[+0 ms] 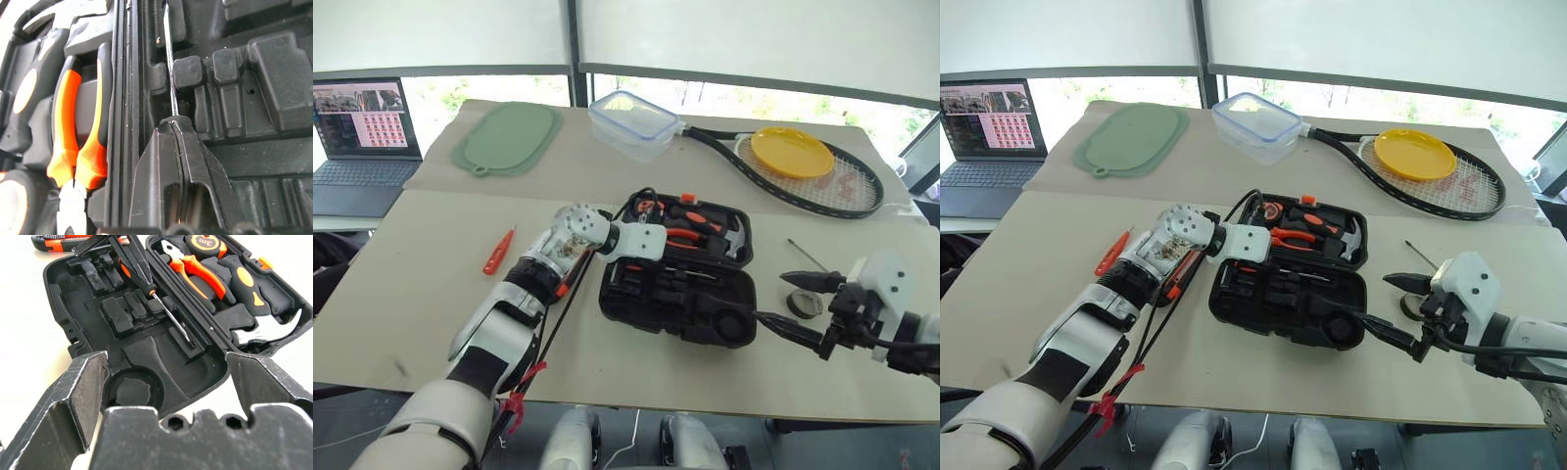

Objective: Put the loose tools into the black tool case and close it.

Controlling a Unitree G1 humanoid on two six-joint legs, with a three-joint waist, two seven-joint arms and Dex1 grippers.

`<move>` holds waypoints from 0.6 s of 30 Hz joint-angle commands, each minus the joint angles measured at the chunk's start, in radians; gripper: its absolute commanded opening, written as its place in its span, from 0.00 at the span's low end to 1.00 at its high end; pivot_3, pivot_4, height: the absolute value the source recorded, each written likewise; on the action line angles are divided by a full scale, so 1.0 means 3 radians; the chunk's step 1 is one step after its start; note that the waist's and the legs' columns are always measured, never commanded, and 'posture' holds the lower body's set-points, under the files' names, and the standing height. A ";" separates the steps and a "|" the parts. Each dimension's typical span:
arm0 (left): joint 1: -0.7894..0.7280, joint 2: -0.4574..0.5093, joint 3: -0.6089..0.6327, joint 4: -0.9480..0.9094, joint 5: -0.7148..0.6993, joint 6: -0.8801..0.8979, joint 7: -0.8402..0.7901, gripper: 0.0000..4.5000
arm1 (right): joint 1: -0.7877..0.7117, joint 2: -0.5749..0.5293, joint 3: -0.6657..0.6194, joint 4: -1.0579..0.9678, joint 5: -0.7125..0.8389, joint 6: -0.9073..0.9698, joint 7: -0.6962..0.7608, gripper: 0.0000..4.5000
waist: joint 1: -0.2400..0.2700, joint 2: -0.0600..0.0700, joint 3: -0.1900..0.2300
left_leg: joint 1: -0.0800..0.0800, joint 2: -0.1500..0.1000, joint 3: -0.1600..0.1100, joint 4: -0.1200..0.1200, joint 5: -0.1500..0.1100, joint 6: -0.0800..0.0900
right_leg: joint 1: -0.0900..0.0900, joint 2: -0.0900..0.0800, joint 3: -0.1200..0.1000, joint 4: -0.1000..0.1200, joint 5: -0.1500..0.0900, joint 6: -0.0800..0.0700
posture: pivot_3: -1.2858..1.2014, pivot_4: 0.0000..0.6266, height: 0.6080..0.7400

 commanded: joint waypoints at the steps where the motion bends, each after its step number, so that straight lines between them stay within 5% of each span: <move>1: -0.0029 -0.0044 0.0120 0.0097 -0.0108 0.0107 0.0000 0.02 | 0.0056 0.0065 -0.0115 -0.0044 -0.0067 -0.0070 -0.0123 1.00 | 0.0006 0.0000 0.0000 | 0.0000 -0.0002 -0.0001 0.0000 0.0001 0.0001 | 0.0000 -0.0002 0.0000 0.0000 0.0001 0.0001 | 0.52 0.24 0.99; 4: 0.0054 0.0103 0.0654 -0.0365 -0.0728 0.0723 -0.0193 0.16 | 0.0201 0.0157 -0.0369 0.0133 -0.0126 -0.0027 -0.0231 1.00 | -0.0015 0.0000 0.0000 | -0.0007 -0.0003 -0.0002 0.0000 0.0001 0.0002 | -0.0007 -0.0003 0.0000 0.0001 0.0001 0.0002 | 0.52 0.24 0.99; 10: 0.0603 0.0811 0.1340 -0.2178 -0.1998 0.2628 -0.0690 0.65 | 0.0491 0.0020 -0.0987 0.0854 -0.0289 -0.0150 -0.0012 1.00 | -0.0124 0.0004 0.0000 | -0.0010 0.0003 -0.0003 -0.0007 0.0003 -0.0001 | -0.0015 0.0000 0.0002 0.0003 0.0000 0.0003 | 0.52 0.24 0.99; 15: 0.0988 0.1338 0.1572 -0.3230 -0.2660 0.3494 -0.0729 1.00 | 0.0403 -0.0286 -0.0955 0.1686 -0.0542 -0.0453 0.0232 1.00 | -0.0123 0.0006 0.0000 | 0.0003 0.0003 -0.0002 -0.0009 0.0003 -0.0001 | -0.0003 -0.0004 0.0006 0.0003 -0.0002 0.0005 | 0.52 0.24 0.99; 18: 0.1193 0.1593 0.1624 -0.3647 -0.2870 0.3691 -0.0735 1.00 | 0.0072 -0.0474 -0.0631 0.2235 -0.0723 -0.0704 0.0327 1.00 | -0.0124 0.0008 0.0000 | 0.0009 0.0000 -0.0001 -0.0009 0.0003 -0.0001 | 0.0002 -0.0003 0.0009 0.0004 -0.0002 0.0006 | 0.52 0.24 0.99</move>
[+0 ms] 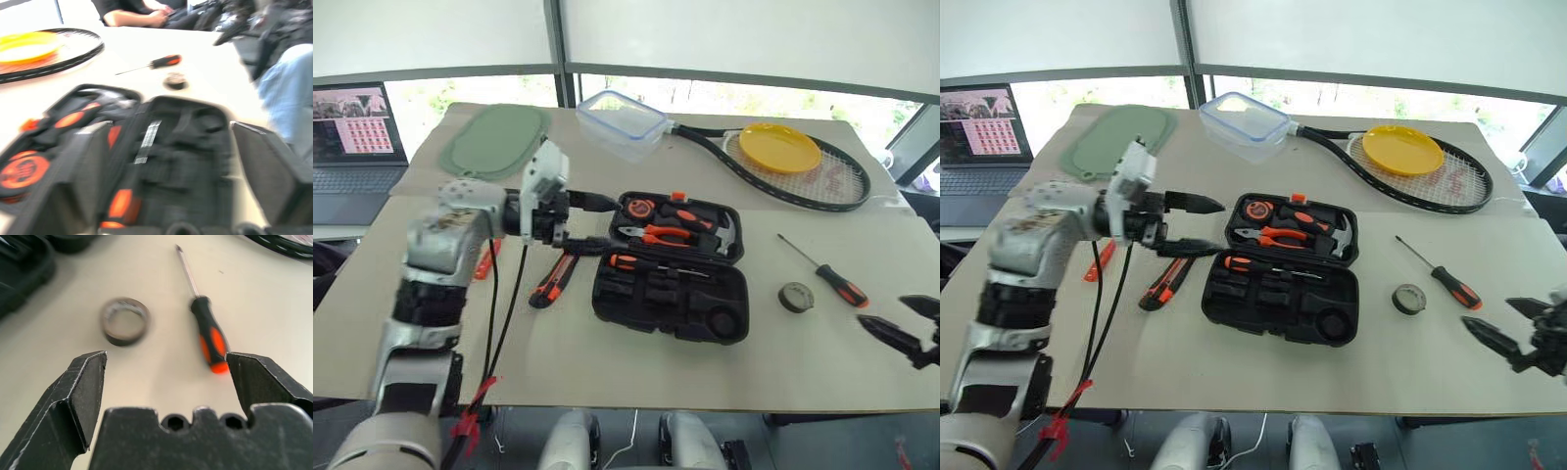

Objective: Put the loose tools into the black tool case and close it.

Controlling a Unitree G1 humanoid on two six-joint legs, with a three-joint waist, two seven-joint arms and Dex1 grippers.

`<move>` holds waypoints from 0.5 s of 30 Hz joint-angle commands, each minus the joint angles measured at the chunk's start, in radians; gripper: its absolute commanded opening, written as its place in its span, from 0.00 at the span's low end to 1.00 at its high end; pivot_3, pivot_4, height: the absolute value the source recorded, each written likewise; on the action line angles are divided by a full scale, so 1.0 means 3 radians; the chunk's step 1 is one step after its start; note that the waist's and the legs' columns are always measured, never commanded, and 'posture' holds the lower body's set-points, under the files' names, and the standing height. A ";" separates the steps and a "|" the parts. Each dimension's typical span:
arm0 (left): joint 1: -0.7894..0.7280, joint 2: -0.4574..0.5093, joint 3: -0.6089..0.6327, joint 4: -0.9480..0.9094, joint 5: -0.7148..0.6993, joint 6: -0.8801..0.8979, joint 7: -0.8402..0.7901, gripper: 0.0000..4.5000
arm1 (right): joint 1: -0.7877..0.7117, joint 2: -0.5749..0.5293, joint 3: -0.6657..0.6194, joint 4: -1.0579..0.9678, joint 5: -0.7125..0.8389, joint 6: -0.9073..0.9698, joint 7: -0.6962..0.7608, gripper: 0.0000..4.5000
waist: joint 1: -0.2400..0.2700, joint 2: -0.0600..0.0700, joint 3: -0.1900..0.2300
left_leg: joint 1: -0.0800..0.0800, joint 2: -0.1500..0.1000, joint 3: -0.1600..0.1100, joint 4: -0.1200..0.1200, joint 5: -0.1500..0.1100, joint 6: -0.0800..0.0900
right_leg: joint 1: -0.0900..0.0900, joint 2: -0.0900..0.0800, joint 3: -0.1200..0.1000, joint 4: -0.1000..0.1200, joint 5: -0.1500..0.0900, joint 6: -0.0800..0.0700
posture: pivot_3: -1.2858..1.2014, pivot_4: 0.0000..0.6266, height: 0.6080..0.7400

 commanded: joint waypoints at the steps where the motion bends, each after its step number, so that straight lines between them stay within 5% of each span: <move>1: 0.0153 0.0233 0.0097 -0.0549 -0.0304 0.0243 0.0019 1.00 | -0.0483 -0.0208 0.0396 0.0645 -0.0236 -0.0378 0.0108 1.00 | -0.0008 0.0000 0.0000 | 0.0004 -0.0002 0.0002 0.0000 0.0000 0.0000 | 0.0002 0.0002 0.0001 -0.0001 0.0000 -0.0001 | 0.52 0.24 0.99; 13: 0.0134 0.0374 0.0104 -0.0861 -0.0575 0.0371 0.0391 1.00 | -0.1872 -0.0004 0.1650 0.2212 -0.0886 -0.0970 0.0089 1.00 | -0.0016 0.0006 0.0002 | 0.0010 -0.0004 0.0011 -0.0005 0.0003 -0.0005 | 0.0001 0.0006 0.0009 0.0000 -0.0002 -0.0003 | 0.52 0.24 0.99; 15: 0.0128 0.0392 0.0087 -0.0854 -0.0562 0.0334 0.0418 1.00 | -0.2021 0.0072 0.1660 0.2412 -0.0887 -0.0994 0.0034 0.88 | -0.0025 0.0006 0.0002 | 0.0011 -0.0003 0.0013 -0.0006 0.0003 -0.0006 | 0.0001 0.0006 0.0012 0.0001 -0.0002 -0.0003 | 0.52 0.24 0.99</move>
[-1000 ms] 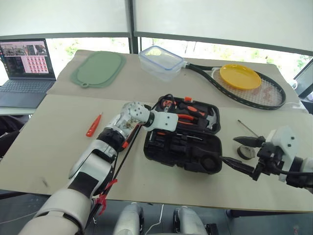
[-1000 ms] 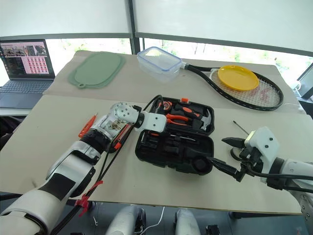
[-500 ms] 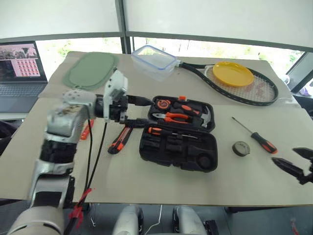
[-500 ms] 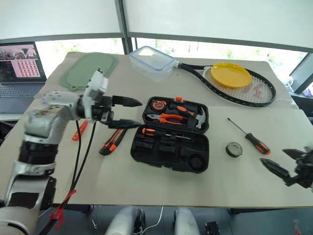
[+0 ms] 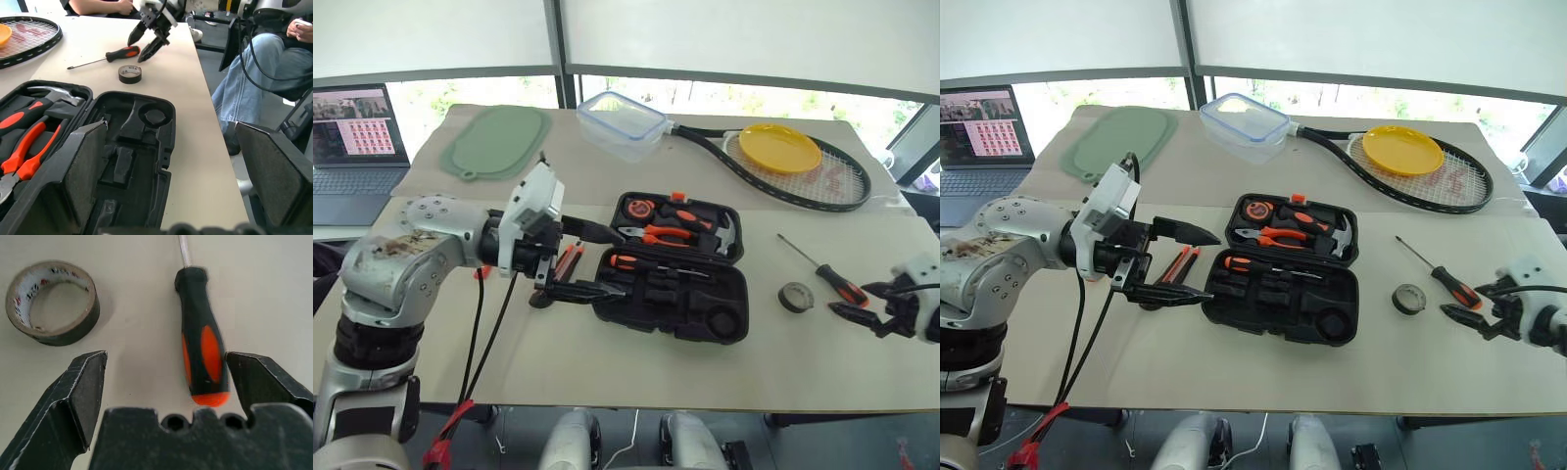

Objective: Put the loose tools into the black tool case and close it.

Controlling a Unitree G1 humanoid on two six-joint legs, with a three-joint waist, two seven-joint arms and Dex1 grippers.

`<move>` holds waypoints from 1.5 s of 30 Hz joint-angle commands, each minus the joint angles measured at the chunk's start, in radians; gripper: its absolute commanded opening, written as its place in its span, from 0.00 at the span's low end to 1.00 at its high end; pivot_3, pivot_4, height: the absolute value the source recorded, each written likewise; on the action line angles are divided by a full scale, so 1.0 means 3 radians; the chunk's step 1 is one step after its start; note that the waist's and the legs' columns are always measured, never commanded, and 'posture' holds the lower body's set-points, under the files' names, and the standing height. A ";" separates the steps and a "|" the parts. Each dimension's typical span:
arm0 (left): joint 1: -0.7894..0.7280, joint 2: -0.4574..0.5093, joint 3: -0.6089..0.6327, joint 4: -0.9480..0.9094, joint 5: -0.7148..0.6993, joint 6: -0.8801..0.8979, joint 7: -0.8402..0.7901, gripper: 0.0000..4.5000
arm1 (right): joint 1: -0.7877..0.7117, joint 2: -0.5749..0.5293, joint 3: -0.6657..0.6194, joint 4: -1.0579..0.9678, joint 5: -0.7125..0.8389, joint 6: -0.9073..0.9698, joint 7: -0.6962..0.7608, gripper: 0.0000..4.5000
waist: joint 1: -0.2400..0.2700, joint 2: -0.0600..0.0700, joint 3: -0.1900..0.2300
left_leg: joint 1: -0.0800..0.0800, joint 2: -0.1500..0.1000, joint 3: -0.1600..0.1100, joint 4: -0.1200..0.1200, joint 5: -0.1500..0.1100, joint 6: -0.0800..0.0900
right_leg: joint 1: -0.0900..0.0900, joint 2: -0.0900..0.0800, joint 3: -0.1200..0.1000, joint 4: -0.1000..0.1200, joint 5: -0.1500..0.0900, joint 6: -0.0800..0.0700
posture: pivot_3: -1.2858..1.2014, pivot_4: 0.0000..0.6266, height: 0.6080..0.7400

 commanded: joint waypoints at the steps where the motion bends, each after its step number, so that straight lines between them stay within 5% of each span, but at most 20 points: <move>1: -0.0071 0.0054 0.0024 -0.0067 -0.0042 -0.0057 0.0053 1.00 | -0.0181 0.0086 -0.0003 0.0283 -0.0019 -0.0086 -0.0070 0.83 | -0.0005 0.0000 0.0000 | 0.0000 0.0001 0.0000 0.0000 0.0000 -0.0001 | 0.0000 0.0001 0.0000 0.0000 0.0000 0.0000 | 0.52 0.24 0.99; 10: -0.0075 0.0097 -0.0068 0.0045 0.0074 -0.0215 0.0090 1.00 | 0.0014 0.0120 -0.0299 0.0132 0.0239 -0.0013 -0.0008 0.22 | -0.0020 0.0001 0.0000 | 0.0000 0.0003 0.0002 -0.0002 0.0005 -0.0009 | 0.0000 0.0004 0.0002 -0.0001 0.0000 0.0000 | 0.52 0.24 0.99; 18: 0.0096 0.0304 -0.0061 0.0032 0.0082 -0.0269 0.0002 1.00 | -0.0003 0.0100 -0.0465 -0.1382 0.0995 0.0720 0.0290 0.22 | -0.0061 0.0017 0.0001 | 0.0002 0.0005 0.0011 -0.0010 0.0003 -0.0006 | -0.0010 0.0007 0.0016 0.0002 0.0000 0.0000 | 0.52 0.24 0.99; 24: 0.0212 0.0516 -0.0142 -0.0025 0.0116 -0.0348 -0.0167 1.00 | -0.0375 0.0182 0.0546 -0.2281 0.0851 0.0752 0.0679 0.22 | -0.0052 0.0016 0.0001 | 0.0009 0.0007 0.0014 -0.0028 0.0007 -0.0012 | -0.0012 0.0011 0.0019 -0.0001 -0.0001 -0.0003 | 0.52 0.24 0.99; 31: 0.0337 0.0658 -0.0111 -0.0061 0.0139 -0.0427 -0.0212 1.00 | -0.0978 0.0356 0.1513 -0.1986 0.0152 0.0330 0.0948 0.22 | 0.0028 0.0015 0.0004 | 0.0001 0.0001 0.0016 -0.0026 0.0006 -0.0009 | -0.0019 0.0008 0.0019 -0.0002 -0.0001 -0.0003 | 0.52 0.24 0.99; 45: 0.0368 0.0643 -0.0059 -0.0075 0.0133 -0.0486 -0.0062 1.00 | -0.0961 0.0199 0.1563 -0.1627 -0.0139 0.0179 0.1142 0.22 | 0.0034 0.0015 0.0004 | -0.0001 0.0001 0.0019 -0.0022 0.0005 -0.0009 | -0.0017 0.0008 0.0020 -0.0003 -0.0003 -0.0001 | 0.52 0.24 0.99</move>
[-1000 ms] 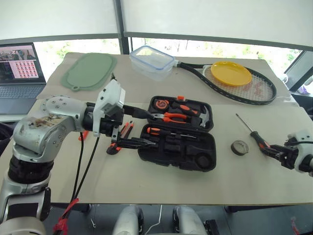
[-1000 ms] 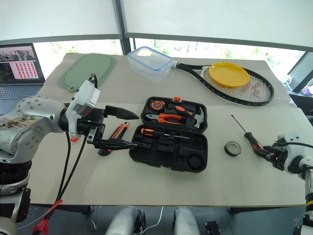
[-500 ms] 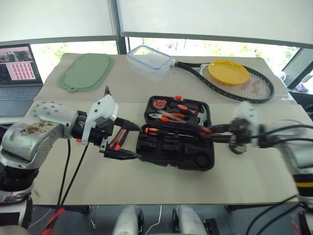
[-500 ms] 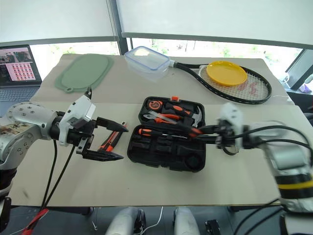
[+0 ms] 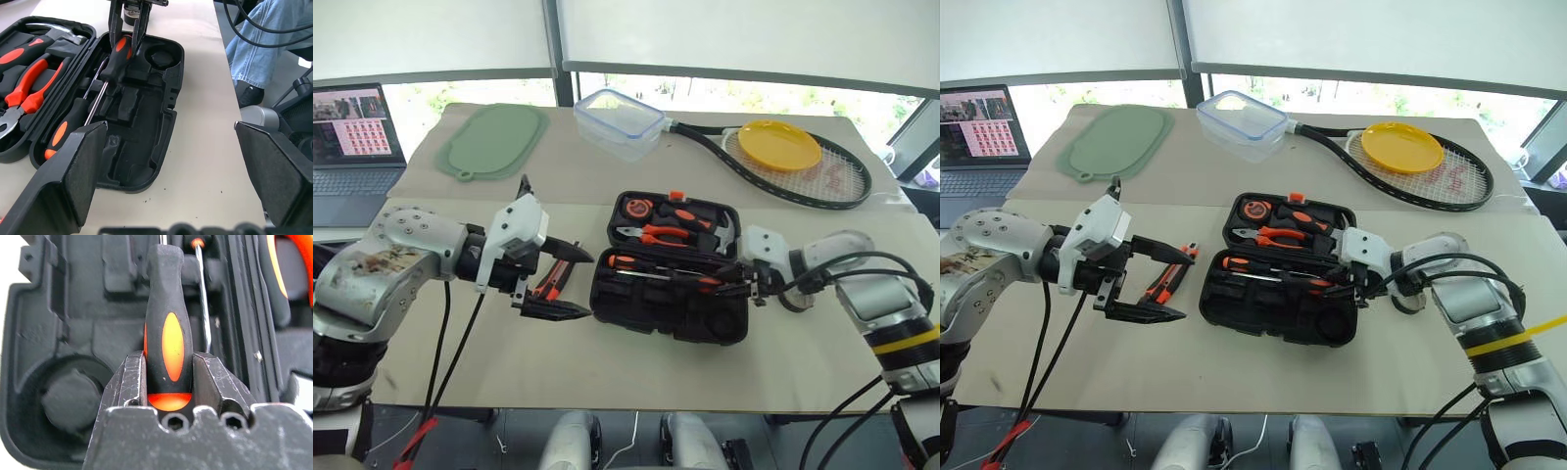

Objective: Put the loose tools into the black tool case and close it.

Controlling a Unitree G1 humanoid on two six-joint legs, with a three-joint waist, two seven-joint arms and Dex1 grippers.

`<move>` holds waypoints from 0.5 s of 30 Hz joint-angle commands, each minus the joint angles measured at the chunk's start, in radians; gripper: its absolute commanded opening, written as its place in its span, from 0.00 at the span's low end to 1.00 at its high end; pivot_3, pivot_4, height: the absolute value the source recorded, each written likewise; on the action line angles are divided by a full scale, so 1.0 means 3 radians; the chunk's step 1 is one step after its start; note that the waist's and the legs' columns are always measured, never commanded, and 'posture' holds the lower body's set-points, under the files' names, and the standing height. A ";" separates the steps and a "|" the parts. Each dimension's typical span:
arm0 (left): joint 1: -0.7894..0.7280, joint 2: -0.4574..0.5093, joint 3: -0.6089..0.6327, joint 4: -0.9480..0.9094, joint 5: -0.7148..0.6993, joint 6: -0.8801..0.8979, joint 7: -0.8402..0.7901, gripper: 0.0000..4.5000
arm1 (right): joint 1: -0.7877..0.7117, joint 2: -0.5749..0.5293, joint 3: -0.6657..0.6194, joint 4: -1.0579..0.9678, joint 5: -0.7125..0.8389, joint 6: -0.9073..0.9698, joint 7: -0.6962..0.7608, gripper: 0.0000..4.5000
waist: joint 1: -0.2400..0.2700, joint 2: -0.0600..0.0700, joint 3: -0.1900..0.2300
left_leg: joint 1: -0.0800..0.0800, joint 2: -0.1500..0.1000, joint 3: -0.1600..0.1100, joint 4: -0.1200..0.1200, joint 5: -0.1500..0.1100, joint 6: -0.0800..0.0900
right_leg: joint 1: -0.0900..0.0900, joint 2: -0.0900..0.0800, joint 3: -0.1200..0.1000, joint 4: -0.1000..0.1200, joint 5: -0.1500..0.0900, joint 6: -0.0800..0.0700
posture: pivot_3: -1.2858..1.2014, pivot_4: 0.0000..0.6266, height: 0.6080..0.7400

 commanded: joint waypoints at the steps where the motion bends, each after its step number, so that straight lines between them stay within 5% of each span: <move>1: -0.0021 0.0017 0.0095 -0.0055 -0.0003 -0.0080 0.0014 1.00 | 0.0085 -0.0122 -0.0108 -0.0100 -0.0014 0.0025 0.0062 0.22 | 0.0002 0.0000 0.0000 | 0.0000 0.0000 0.0000 0.0000 0.0000 0.0000 | 0.0000 0.0000 0.0000 0.0000 0.0000 0.0000 | 0.52 0.24 0.99; 13: -0.0121 -0.0063 -0.0003 0.0043 0.0090 -0.0192 0.0034 1.00 | 0.0208 -0.0091 -0.0196 -0.0247 0.0078 0.0205 0.0034 0.22 | 0.0004 -0.0001 0.0000 | 0.0001 0.0000 0.0000 -0.0001 0.0000 0.0000 | 0.0001 0.0000 -0.0001 -0.0001 -0.0002 -0.0001 | 0.52 0.24 0.99; 15: -0.0136 -0.0081 -0.0012 0.0053 0.0105 -0.0200 0.0038 1.00 | 0.0185 -0.0052 -0.0191 -0.0264 0.0070 0.0237 0.0016 0.45 | -0.0003 -0.0001 0.0000 | 0.0001 0.0001 0.0000 -0.0001 0.0000 0.0000 | 0.0001 0.0001 -0.0001 0.0000 -0.0002 -0.0001 | 0.52 0.24 0.99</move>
